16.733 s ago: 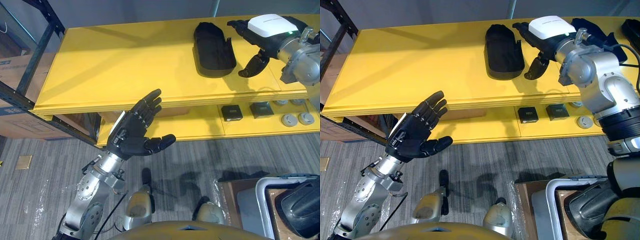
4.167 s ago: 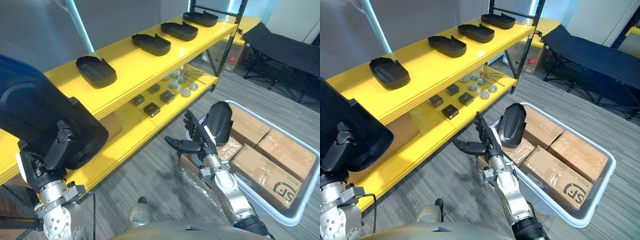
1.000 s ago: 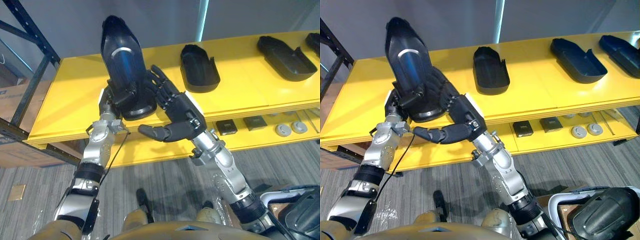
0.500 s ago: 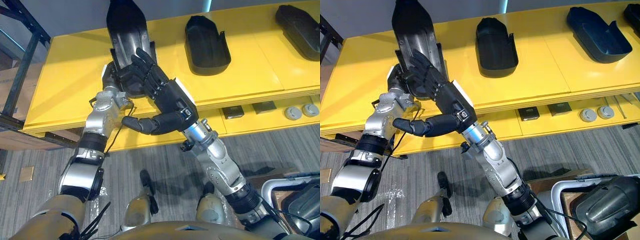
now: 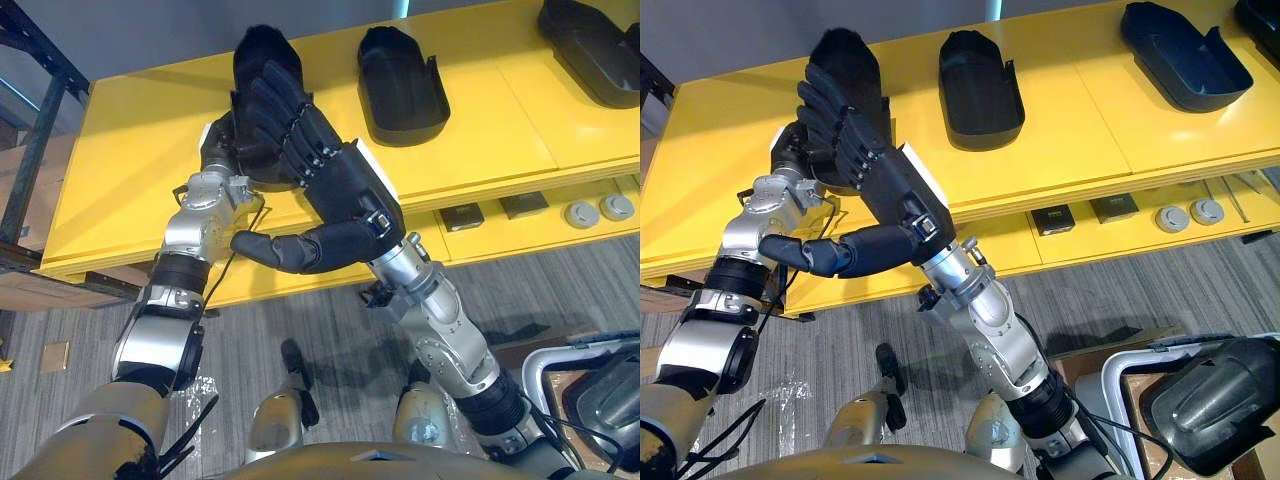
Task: Walk over and take three plastic housings, then place them on the shelf
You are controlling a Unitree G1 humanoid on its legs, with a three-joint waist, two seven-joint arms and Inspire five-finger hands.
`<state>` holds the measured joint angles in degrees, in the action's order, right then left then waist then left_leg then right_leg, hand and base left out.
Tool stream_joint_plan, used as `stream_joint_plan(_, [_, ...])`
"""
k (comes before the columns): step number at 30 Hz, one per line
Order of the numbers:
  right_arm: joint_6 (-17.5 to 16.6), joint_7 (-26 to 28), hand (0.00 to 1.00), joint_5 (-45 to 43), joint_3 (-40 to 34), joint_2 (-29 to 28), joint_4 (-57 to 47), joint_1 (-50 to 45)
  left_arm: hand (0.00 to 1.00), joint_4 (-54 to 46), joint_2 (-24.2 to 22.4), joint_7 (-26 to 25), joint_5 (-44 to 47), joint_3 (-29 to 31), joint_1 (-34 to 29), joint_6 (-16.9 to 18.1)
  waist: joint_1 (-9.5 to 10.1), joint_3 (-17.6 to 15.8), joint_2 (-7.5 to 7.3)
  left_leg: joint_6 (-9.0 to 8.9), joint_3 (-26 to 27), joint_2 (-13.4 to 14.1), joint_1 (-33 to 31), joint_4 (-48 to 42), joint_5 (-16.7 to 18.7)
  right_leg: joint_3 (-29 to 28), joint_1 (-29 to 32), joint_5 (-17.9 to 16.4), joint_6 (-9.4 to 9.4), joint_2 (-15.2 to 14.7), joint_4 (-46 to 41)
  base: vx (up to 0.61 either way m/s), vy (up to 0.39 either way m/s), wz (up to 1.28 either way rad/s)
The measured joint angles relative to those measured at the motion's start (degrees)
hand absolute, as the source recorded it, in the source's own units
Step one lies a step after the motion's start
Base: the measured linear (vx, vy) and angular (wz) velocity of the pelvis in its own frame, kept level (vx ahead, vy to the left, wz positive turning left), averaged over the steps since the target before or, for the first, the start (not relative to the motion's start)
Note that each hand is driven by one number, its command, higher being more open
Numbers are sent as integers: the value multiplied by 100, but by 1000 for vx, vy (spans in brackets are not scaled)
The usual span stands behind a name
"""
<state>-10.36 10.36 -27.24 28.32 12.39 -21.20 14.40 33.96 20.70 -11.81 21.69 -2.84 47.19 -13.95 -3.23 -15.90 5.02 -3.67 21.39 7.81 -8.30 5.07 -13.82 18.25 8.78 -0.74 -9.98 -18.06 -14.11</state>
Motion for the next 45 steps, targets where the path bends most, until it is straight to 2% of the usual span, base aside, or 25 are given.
stream_joint_plan(4, [10,-85,100,1,210,0,-7,-39,100,242,-3,-493,-201,259,219,-240,-32,-84,4,25,71,11,100,1,49,-49,-63,23,-32,12,31,5,-31,-8])
stream_joint_plan(10, [10,-137,100,2,374,-2,-9,-110,100,369,2,-905,-458,463,228,-259,-24,-84,3,10,72,11,166,1,65,-38,-142,29,-23,15,42,13,-18,0])
stream_joint_plan(13, [9,-144,100,3,413,-34,-9,-249,100,498,4,-1248,-870,498,225,-258,-33,-83,3,28,98,11,246,2,105,-36,-231,29,-23,20,88,32,-31,-3])
stream_joint_plan(16, [4,-112,100,1,555,-176,-9,-413,100,612,9,-1510,-950,555,220,-281,-138,-81,-2,10,137,9,345,2,142,-36,-354,37,-29,27,158,27,-18,-2])
stream_joint_plan(19, [2,-36,100,5,698,-192,-9,-619,100,613,11,-1553,-909,558,214,-267,-173,-77,-7,-18,170,10,436,3,161,-38,-469,48,-40,37,237,39,-22,-4])
stream_joint_plan(21, [1,-11,100,71,744,-192,-6,-840,100,597,10,-1459,-621,533,210,-164,-188,-73,-10,-15,175,6,532,3,164,-28,-595,49,-41,44,298,43,-19,-2])
stream_joint_plan(23, [1,80,100,231,747,-192,23,-986,100,425,11,-1315,-150,321,86,455,-194,-64,-19,-12,174,4,605,2,169,-7,-696,52,-44,49,344,37,-17,1])
stream_joint_plan(24, [1,103,100,231,747,-192,28,-989,100,248,11,-1293,24,286,17,584,-195,-63,-20,-11,174,4,605,2,169,-7,-697,52,-44,50,346,24,-10,3])
stream_joint_plan(27, [0,199,100,281,716,-192,135,-1026,100,-837,7,-1147,717,91,-317,1182,-209,-56,-29,-5,151,-15,692,0,145,12,-804,53,-43,42,378,0,0,0])
stream_joint_plan(30, [2,206,100,525,682,-189,310,-1047,100,-1918,8,-1186,720,69,-511,1417,-207,-24,-26,-7,96,-13,787,2,146,82,-981,52,-44,53,443,3,-7,6])
stream_joint_plan(35, [33,208,100,1004,685,-175,612,-1160,100,-2458,74,-1650,95,284,-607,1393,-173,364,-22,-24,14,-1,769,5,162,213,-1110,69,-63,88,604,-5,-2,9])
stream_joint_plan(39, [101,216,100,1133,729,-86,677,-1169,100,-2529,561,-2068,-855,691,-965,1353,-134,437,-6,-72,-99,91,742,5,180,361,-1224,100,1,203,746,-21,-22,13])
stream_joint_plan(41, [145,234,100,1224,716,19,694,-1305,100,-2547,659,-2172,-931,966,-1162,1363,-18,540,-15,-91,-185,97,672,5,149,461,-1230,97,9,218,760,-4,-13,22])
stream_joint_plan(43, [180,292,100,1516,703,138,793,-1353,100,-2795,703,-2201,-920,1212,-1530,1369,28,598,-59,-92,-291,74,663,4,146,567,-1326,96,11,216,799,26,-5,25])
stream_joint_plan(45, [235,266,100,2116,683,185,1029,-1354,100,-3428,670,-2263,-871,1383,-2321,1589,151,641,-127,-98,-425,65,631,2,135,688,-1404,89,18,228,828,22,-12,28])
